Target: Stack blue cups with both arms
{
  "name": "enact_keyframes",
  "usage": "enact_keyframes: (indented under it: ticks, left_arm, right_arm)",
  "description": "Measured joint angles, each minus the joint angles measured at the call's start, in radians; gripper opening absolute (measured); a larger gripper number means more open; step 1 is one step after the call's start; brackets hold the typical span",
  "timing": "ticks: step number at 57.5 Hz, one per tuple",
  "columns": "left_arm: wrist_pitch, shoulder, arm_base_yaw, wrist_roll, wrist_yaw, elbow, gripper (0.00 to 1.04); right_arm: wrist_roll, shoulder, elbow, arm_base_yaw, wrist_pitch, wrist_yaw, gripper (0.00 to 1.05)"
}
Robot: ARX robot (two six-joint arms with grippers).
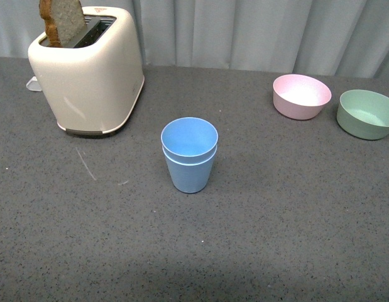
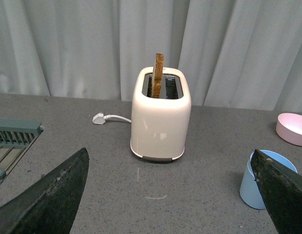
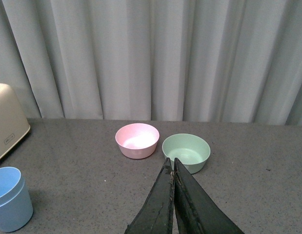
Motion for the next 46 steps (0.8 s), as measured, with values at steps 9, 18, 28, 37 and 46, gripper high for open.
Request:
enact_keyframes:
  ticks: [9, 18, 28, 37, 46]
  left_arm:
    - [0.000, 0.000, 0.000, 0.000, 0.000, 0.000, 0.98]
    - [0.000, 0.000, 0.000, 0.000, 0.000, 0.000, 0.98]
    - [0.000, 0.000, 0.000, 0.000, 0.000, 0.000, 0.98]
    - [0.000, 0.000, 0.000, 0.000, 0.000, 0.000, 0.98]
    - [0.000, 0.000, 0.000, 0.000, 0.000, 0.000, 0.98]
  right_arm:
    - [0.000, -0.048, 0.000, 0.000, -0.048, 0.000, 0.01]
    - [0.000, -0.089, 0.000, 0.000, -0.088, 0.000, 0.01]
    - [0.000, -0.146, 0.001, 0.000, -0.150, 0.000, 0.01]
    - [0.000, -0.283, 0.000, 0.000, -0.286, -0.003, 0.01]
    - [-0.002, -0.285, 0.000, 0.000, -0.291, -0.003, 0.19]
